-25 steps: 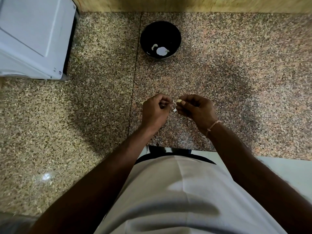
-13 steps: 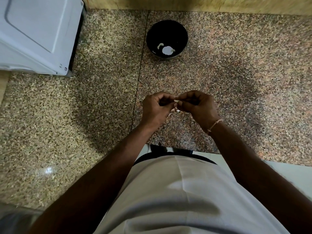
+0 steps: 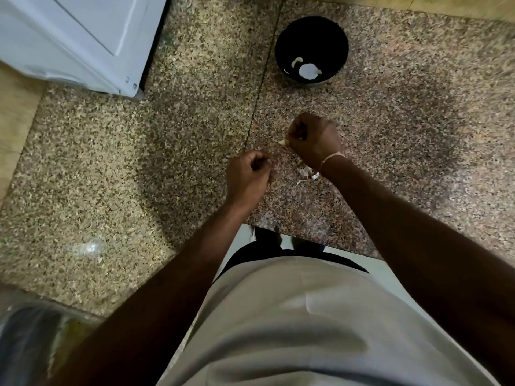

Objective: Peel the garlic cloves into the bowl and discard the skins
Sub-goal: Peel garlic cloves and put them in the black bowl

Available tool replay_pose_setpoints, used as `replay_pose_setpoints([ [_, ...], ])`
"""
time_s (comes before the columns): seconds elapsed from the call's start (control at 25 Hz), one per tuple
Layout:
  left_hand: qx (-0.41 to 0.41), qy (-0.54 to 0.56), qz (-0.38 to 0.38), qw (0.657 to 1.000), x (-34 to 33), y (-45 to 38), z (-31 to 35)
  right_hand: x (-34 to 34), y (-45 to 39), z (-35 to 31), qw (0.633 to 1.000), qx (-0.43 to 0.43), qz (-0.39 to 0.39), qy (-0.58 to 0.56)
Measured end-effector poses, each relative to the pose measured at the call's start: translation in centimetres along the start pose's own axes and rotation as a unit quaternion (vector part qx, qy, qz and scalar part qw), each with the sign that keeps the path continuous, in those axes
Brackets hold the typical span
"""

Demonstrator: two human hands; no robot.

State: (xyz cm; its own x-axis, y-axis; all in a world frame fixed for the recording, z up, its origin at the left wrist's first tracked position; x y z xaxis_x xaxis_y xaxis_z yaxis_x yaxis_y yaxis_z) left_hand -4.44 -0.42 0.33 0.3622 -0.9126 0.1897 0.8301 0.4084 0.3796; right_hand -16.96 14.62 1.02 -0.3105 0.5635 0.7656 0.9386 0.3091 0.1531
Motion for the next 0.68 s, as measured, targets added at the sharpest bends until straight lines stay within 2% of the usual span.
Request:
replay_pose_setpoints([
  [0.12, 0.010, -0.027, -0.011, 1.000, -0.7, 0.3, -0.7, -0.7, -0.5, -0.1, 0.999, 0.002, -0.012, 0.045],
  [0.24, 0.013, -0.064, -0.021, 0.998, -1.5, 0.4, -1.3, -0.1, 0.2, 0.7, 0.999, 0.000, -0.020, 0.027],
  [0.4, 0.017, -0.130, -0.035, 0.991, -2.4, 0.3, -1.9, 2.2, 2.9, 3.8, 0.999, -0.048, 0.017, 0.017],
  [0.52, 0.044, -0.199, -0.044, 0.978, -3.4, -0.2, -2.3, 2.9, 6.0, 6.0, 0.994, -0.081, 0.033, 0.065],
  [0.68, 0.042, -0.216, -0.071, 0.973, -6.7, -0.6, -1.9, 1.1, 8.2, 5.5, 0.989, -0.069, 0.020, 0.132],
])
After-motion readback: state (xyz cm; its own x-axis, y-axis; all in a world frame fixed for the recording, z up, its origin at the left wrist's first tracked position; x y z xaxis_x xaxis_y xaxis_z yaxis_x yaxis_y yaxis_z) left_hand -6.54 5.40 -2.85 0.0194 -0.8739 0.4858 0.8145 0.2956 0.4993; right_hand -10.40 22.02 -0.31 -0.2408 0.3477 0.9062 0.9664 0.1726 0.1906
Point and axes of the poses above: each hand's wrist, its own y-axis away from the middle knuckle, its own x-axis out of the back of the hand, z = x × y, the point moved 7 cm from there along -y, towards the middle knuckle, and after that the axes turned 9 degrees about y, right-handed, at the moved point
